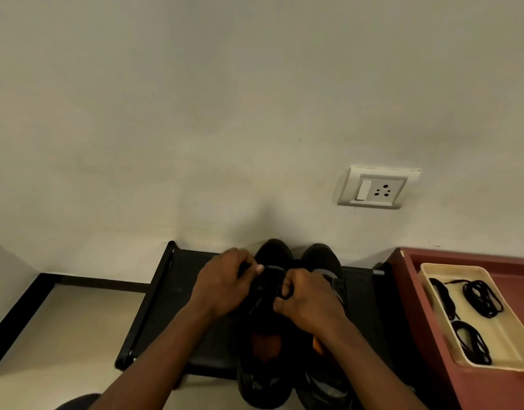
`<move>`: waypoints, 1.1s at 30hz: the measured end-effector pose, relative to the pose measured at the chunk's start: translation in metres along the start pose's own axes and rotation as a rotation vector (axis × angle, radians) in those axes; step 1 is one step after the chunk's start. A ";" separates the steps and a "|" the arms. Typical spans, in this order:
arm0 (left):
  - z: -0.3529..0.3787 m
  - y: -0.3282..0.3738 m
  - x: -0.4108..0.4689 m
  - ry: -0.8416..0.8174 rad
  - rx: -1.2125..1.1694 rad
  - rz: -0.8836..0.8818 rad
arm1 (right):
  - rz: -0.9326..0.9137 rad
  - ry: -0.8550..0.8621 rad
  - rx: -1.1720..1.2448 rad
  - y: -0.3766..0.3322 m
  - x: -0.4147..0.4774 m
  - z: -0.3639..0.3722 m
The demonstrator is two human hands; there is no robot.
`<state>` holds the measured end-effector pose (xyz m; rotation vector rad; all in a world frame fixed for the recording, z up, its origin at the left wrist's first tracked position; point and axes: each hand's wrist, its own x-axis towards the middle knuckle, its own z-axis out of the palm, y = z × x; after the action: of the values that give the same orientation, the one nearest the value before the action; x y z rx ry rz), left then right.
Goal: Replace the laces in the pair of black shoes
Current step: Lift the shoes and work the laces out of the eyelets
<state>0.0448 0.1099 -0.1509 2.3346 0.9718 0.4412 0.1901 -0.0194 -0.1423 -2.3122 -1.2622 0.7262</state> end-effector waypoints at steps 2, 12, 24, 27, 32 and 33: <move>-0.005 -0.003 0.001 0.076 -0.033 -0.031 | 0.001 0.016 0.015 0.000 -0.002 0.000; -0.028 -0.021 -0.006 0.416 -0.361 -0.331 | 0.016 0.122 0.062 0.002 -0.012 0.006; 0.016 0.007 -0.018 -0.094 0.262 0.181 | 0.038 0.047 0.048 0.010 -0.004 0.003; 0.019 0.006 -0.015 -0.100 0.235 0.169 | 0.056 0.054 0.091 0.012 -0.002 0.001; 0.022 0.003 -0.013 -0.126 0.224 0.189 | 0.073 0.071 0.090 0.013 -0.001 0.005; 0.020 0.002 -0.012 -0.140 0.223 0.195 | 0.071 0.085 0.082 0.013 -0.001 0.006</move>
<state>0.0473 0.0923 -0.1666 2.6351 0.7645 0.2499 0.1944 -0.0262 -0.1548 -2.3058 -1.0987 0.6820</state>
